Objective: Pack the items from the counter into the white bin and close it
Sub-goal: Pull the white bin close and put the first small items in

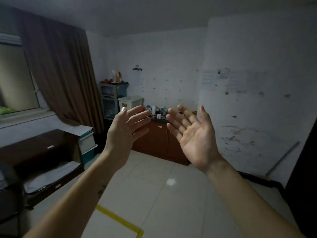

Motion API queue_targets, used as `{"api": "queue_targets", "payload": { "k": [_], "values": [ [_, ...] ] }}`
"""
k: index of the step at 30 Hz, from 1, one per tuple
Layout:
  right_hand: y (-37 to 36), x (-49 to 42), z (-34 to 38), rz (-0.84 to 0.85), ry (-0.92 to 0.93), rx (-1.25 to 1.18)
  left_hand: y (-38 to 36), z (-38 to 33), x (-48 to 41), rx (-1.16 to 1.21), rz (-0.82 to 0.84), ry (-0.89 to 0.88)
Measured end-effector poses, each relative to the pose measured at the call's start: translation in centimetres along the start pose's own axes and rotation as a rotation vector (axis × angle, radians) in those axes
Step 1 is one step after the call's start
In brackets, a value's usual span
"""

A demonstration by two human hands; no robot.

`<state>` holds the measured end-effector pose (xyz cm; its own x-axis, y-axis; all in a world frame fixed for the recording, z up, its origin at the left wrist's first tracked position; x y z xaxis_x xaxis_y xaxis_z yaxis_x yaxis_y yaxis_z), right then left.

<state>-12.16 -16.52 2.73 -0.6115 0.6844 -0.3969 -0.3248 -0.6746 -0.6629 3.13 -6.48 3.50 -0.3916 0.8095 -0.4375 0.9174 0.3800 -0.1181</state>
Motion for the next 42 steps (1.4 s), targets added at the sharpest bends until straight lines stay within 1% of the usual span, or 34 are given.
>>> {"api": "queue_targets", "payload": {
  "k": [3, 4, 6, 13, 17, 22, 24, 30, 36, 42],
  "values": [
    [0.9, -5.5, -2.8, -0.026, -0.015, -0.022, 3.1, 1.9, -4.8, 0.038, -0.02, -0.006],
    [1.3, -7.2, -3.5, -0.059, -0.013, -0.008, 3.9, 2.2, -6.3, 0.023, -0.033, -0.007],
    [1.8, -12.0, -5.1, -0.069, -0.02, -0.017, 6.0, 3.2, -10.7, 0.02, -0.032, -0.003],
    [4.4, -24.9, -9.8, -0.054, 0.002, -0.071, 11.9, 7.8, -23.0, 0.056, -0.038, 0.027],
    [8.0, -31.5, -12.2, -0.088, 0.008, -0.042, 14.4, 11.7, -29.2, 0.07, -0.061, 0.064],
    [13.8, -41.0, -15.2, -0.112, -0.018, 0.033, 16.2, 18.4, -37.6, 0.017, -0.09, 0.122],
    [16.0, -44.2, -15.8, -0.109, -0.012, 0.024, 16.7, 20.7, -40.6, 0.029, -0.112, 0.125],
    [24.5, -57.3, -17.8, -0.086, -0.044, -0.027, 16.5, 28.3, -53.4, 0.027, -0.146, 0.161],
    [29.5, -69.9, -19.8, -0.069, -0.098, -0.028, 18.3, 33.0, -64.5, -0.004, -0.212, 0.161],
    [33.6, -80.3, -24.1, -0.062, -0.141, -0.01, 23.2, 38.0, -73.5, -0.025, -0.289, 0.164]
  ]
}}
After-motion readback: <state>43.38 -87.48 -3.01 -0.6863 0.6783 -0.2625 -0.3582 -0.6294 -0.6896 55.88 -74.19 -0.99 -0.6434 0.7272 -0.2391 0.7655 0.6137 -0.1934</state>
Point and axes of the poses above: each hand's wrist, its own x-axis away from the middle knuckle, its own y-axis out of the back of the hand, z = x × y, the point moved 8 cm from there along -x, towards the middle knuckle, and after that the axes turned 11 degrees about -x, right-handed, at the moved point
